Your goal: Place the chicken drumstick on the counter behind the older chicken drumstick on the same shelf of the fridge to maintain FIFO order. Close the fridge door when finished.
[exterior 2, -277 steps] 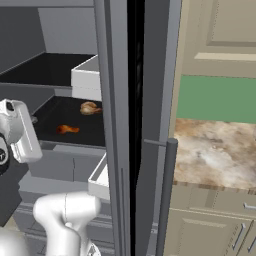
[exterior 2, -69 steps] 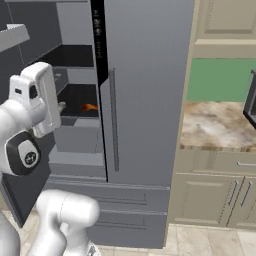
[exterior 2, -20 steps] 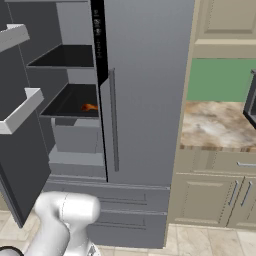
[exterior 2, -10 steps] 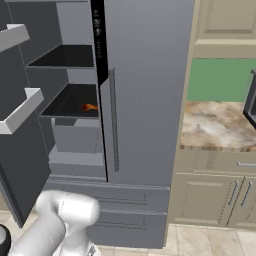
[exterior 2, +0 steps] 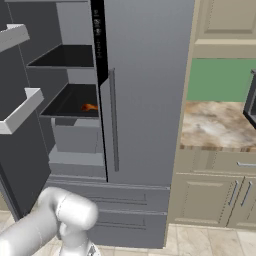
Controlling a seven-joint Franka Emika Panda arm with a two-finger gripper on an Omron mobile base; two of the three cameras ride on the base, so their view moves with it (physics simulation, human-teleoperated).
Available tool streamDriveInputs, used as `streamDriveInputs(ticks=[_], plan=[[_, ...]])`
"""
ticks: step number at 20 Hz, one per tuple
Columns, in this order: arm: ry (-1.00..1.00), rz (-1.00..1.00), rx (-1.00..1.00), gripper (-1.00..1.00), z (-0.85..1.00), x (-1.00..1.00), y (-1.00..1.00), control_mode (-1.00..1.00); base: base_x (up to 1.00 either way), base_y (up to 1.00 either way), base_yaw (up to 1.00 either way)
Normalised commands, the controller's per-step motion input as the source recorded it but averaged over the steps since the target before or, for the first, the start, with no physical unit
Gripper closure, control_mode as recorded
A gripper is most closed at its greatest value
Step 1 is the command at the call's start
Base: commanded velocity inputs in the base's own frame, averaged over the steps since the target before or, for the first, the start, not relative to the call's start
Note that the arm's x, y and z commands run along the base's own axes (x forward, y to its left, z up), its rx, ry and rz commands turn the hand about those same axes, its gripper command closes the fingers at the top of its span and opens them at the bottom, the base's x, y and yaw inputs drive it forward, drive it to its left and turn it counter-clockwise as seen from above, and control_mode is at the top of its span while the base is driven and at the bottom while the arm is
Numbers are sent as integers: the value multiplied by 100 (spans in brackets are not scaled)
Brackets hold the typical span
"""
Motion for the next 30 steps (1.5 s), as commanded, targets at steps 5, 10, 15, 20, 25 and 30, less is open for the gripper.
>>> streamDriveInputs(ticks=[5, 10, 15, 20, 25, 30], plan=[[10, -17, -6, -100, -18, 66, 4, -100, 0, 0, 0], [7, -20, 0, -100, -12, -3, -65, -100, 0, 0, 0], [0, -14, 2, -100, 0, -28, -100, -100, 0, 0, 0], [0, -6, 3, -100, 0, -1, -100, -100, 0, 0, 0], [0, 0, 2, -100, 0, 2, -100, -100, 0, 0, 0], [0, 0, 1, -100, 12, 18, -99, -100, 0, 0, 0]])
